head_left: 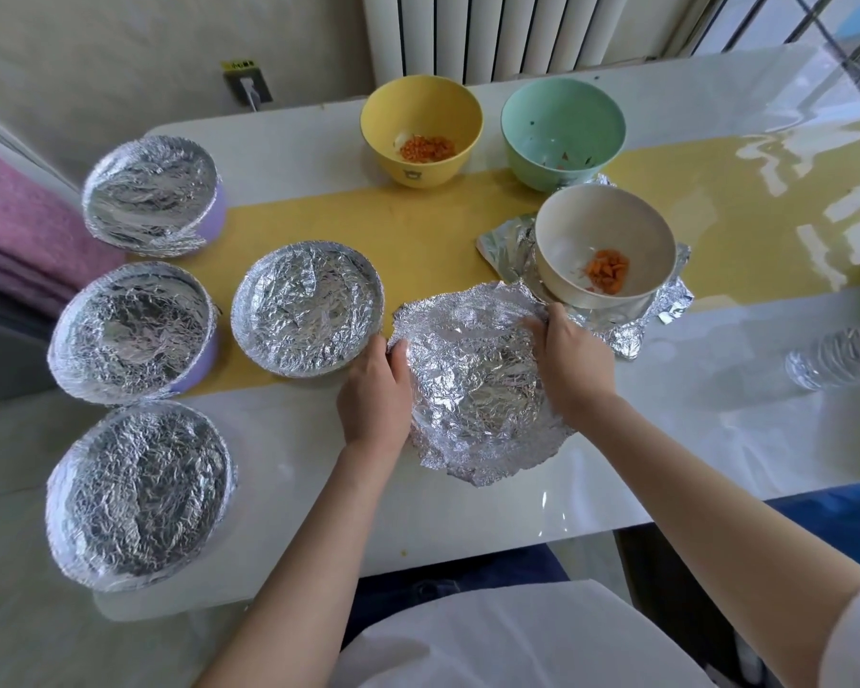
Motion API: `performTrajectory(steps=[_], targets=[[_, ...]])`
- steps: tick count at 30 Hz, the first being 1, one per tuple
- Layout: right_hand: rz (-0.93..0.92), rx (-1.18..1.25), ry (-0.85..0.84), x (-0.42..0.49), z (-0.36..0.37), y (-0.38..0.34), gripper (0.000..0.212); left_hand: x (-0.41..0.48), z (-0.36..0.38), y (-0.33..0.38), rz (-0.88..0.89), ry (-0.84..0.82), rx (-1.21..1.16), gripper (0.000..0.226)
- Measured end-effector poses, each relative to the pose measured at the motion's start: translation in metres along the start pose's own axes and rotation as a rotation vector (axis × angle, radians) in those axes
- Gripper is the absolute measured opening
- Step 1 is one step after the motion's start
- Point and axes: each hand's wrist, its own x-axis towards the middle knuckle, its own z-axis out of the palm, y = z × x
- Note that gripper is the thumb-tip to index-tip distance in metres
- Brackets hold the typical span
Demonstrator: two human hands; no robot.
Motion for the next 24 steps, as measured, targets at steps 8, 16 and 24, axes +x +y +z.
performTrajectory(steps=[8,16,24], targets=[[-0.016,0.013,-0.009,-0.004,0.006,0.002,0.034,0.0,-0.002,0.0,0.036,0.04,-0.016,0.029],[-0.208,0.098,0.248,-0.013,-0.001,-0.01,0.042,0.004,-0.002,0.001,0.065,0.059,0.006,0.028],[-0.635,-0.337,0.025,-0.024,0.028,-0.017,0.061,0.005,-0.001,0.001,0.092,0.08,0.032,0.029]])
